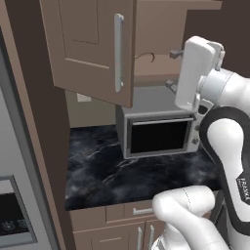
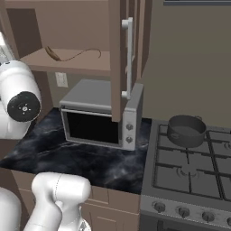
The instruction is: Open the cabinet and move the ladle to the pot. Then close the cabinet.
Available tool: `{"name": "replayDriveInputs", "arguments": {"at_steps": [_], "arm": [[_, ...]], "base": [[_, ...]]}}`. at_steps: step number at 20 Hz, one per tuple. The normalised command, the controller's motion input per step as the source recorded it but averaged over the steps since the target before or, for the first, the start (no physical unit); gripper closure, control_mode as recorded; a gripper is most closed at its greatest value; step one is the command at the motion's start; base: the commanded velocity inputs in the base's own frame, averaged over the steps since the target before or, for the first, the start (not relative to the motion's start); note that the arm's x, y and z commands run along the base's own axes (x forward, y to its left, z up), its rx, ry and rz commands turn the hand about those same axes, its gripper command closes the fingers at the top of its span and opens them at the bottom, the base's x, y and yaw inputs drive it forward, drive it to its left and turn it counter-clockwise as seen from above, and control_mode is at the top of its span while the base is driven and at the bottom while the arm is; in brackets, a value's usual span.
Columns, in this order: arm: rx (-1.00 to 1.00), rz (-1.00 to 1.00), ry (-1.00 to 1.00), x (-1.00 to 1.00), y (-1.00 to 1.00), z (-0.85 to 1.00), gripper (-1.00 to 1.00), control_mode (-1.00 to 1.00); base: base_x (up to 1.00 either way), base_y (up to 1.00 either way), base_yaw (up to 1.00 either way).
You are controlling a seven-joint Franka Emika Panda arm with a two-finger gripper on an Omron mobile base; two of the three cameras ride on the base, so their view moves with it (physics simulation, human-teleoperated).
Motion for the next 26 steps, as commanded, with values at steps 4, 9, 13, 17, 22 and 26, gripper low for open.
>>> {"name": "replayDriveInputs", "arguments": {"at_steps": [4,9,13,17,22,26], "arm": [[0.09,0.06,0.08,0.07,-0.05,0.02,-1.0,-1.0],[0.11,0.14,0.03,-0.01,-0.07,0.03,-1.0,-1.0],[0.01,0.11,0.01,0.06,0.0,0.0,-1.0,-1.0],[0.0,0.08,0.0,0.25,0.07,0.0,-1.0,-1.0],[-0.01,0.05,0.01,0.33,0.09,0.0,-1.0,-1.0],[0.0,0.0,0.01,0.37,0.14,0.0,-1.0,-1.0]], "base": [[0.0,0.0,0.0],[0.0,0.0,0.0],[0.0,0.0,0.0],[0.0,0.0,0.0],[0.0,0.0,0.0],[0.0,0.0,0.0]]}}
